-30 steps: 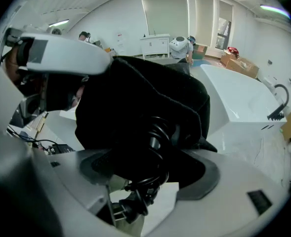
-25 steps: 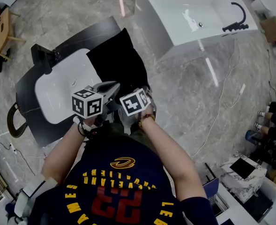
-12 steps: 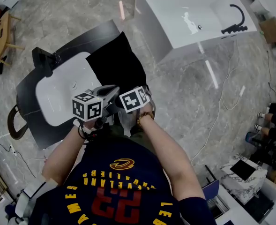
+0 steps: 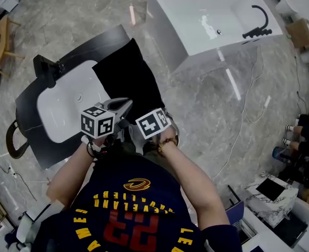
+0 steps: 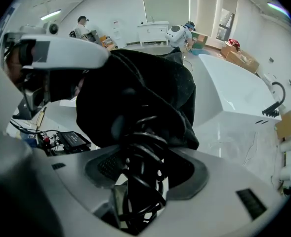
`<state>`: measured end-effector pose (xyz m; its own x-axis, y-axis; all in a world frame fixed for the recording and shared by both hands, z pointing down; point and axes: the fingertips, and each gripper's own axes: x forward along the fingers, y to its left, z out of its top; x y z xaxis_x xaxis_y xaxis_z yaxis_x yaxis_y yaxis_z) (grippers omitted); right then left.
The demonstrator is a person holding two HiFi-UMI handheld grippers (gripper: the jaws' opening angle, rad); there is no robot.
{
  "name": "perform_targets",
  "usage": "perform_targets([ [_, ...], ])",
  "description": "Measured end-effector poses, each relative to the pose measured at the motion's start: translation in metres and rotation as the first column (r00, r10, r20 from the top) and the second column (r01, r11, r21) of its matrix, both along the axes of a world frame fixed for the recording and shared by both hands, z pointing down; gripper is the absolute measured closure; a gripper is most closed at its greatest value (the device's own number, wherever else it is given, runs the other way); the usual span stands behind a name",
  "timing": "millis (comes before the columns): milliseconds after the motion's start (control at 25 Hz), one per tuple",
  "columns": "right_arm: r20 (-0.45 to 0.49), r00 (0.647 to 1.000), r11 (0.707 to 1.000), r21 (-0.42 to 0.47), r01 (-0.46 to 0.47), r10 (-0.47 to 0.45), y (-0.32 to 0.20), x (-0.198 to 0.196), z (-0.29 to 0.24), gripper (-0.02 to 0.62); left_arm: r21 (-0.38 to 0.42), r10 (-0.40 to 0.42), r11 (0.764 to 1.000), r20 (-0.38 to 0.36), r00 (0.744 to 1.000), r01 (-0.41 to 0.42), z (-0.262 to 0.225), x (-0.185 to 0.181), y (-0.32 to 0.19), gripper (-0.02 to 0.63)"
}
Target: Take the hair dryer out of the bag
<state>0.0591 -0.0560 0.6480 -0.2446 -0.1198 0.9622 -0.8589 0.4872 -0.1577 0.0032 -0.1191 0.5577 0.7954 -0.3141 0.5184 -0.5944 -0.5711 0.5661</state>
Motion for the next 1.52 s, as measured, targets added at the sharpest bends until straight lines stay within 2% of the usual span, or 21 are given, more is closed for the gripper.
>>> perform_targets([
  [160,0.045,0.999,1.000,-0.022,0.000,0.001,0.020,0.007,-0.009,0.350,0.002,-0.002,1.000,0.001,1.000,0.002,0.000,0.000,0.000,0.588],
  [360,0.105,0.993,0.997,-0.052,-0.058,0.063,0.043,0.022,-0.020,0.351,0.001,-0.016,1.000,0.011,1.000,0.016,0.003,-0.003,-0.004,0.588],
  [480,0.156,0.984,0.996,-0.039,-0.081,0.086,0.055,0.032,-0.034,0.351,-0.002,-0.031,1.000,0.011,0.999,0.031,0.002,-0.006,-0.008,0.588],
  [680,0.274,0.950,0.988,-0.028,-0.149,0.151,0.080,0.048,-0.066,0.351,-0.008,-0.028,1.000,0.018,0.999,0.028,0.003,-0.002,-0.007,0.588],
  [880,0.319,0.914,0.966,-0.020,-0.257,0.250,0.096,0.078,-0.092,0.351,0.009,0.037,0.999,0.069,0.997,-0.038,0.012,0.010,0.007,0.588],
  [1000,0.328,0.901,0.953,0.003,-0.303,0.285,0.092,0.093,-0.103,0.351,0.030,0.106,0.993,0.133,0.985,-0.111,0.022,0.019,0.022,0.588],
  [1160,0.327,0.900,0.946,0.045,-0.320,0.289,0.072,0.101,-0.112,0.351,0.008,0.178,0.983,0.159,0.971,-0.182,0.035,0.032,0.041,0.583],
  [1400,0.349,0.910,0.957,0.094,-0.274,0.226,0.027,0.081,-0.125,0.351,0.018,0.226,0.972,0.188,0.956,-0.233,0.032,0.029,0.055,0.503],
  [1520,0.356,0.915,0.964,0.109,-0.242,0.190,0.004,0.065,-0.128,0.351,0.045,0.236,0.967,0.203,0.950,-0.249,0.023,0.015,0.063,0.502],
])
